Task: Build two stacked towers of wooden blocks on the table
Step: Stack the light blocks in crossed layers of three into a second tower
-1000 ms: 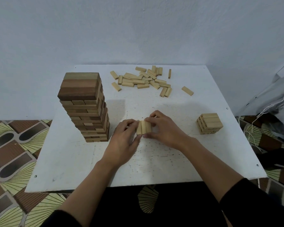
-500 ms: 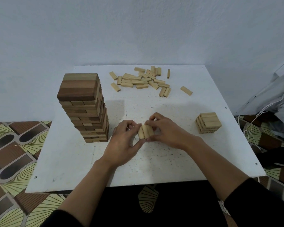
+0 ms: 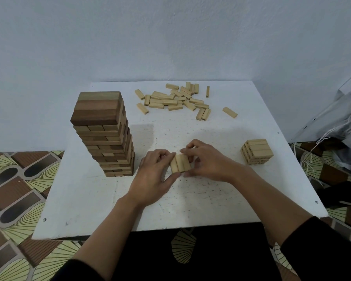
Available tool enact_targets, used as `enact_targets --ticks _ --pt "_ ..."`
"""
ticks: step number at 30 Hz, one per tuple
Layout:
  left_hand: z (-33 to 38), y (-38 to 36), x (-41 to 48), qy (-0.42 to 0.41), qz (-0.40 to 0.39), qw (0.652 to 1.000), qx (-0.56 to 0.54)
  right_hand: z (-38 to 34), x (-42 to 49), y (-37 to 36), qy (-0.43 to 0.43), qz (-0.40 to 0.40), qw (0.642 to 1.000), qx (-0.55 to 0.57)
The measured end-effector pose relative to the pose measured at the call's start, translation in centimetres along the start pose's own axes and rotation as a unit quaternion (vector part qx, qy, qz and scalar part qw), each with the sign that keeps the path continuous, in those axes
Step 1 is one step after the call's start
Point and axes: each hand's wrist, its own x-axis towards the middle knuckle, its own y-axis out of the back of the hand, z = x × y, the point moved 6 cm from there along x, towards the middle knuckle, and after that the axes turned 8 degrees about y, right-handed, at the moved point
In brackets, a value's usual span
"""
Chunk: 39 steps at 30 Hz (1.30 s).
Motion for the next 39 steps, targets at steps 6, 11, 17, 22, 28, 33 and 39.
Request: enact_targets --ticks 6,11,17,22,28,33,39 --pt "0.3 0.2 0.2 -0.001 -0.012 1.000 -0.010 -0.2 0.3 -0.1 0.018 -0.027 0.999 0.000" --pt "0.2 0.1 0.2 -0.001 -0.010 1.000 -0.006 -0.3 0.5 -0.1 0.027 -0.044 0.998 -0.023" --pt "0.0 0.0 0.1 0.012 -0.013 1.000 -0.001 -0.3 0.5 -0.1 0.029 -0.046 0.998 -0.041" --pt "0.0 0.0 0.2 0.028 -0.020 0.999 -0.017 -0.3 0.5 -0.1 0.026 -0.053 0.997 -0.050" --pt "0.3 0.1 0.3 0.030 -0.026 0.999 -0.022 -0.6 0.7 0.0 0.029 -0.072 0.996 -0.047" --pt "0.5 0.1 0.3 0.032 -0.049 0.998 -0.020 -1.3 0.4 0.0 0.023 -0.084 0.995 -0.048" --pt "1.8 1.0 0.4 0.016 -0.078 0.996 -0.044 -2.4 -1.0 1.2 0.049 -0.044 0.997 -0.042"
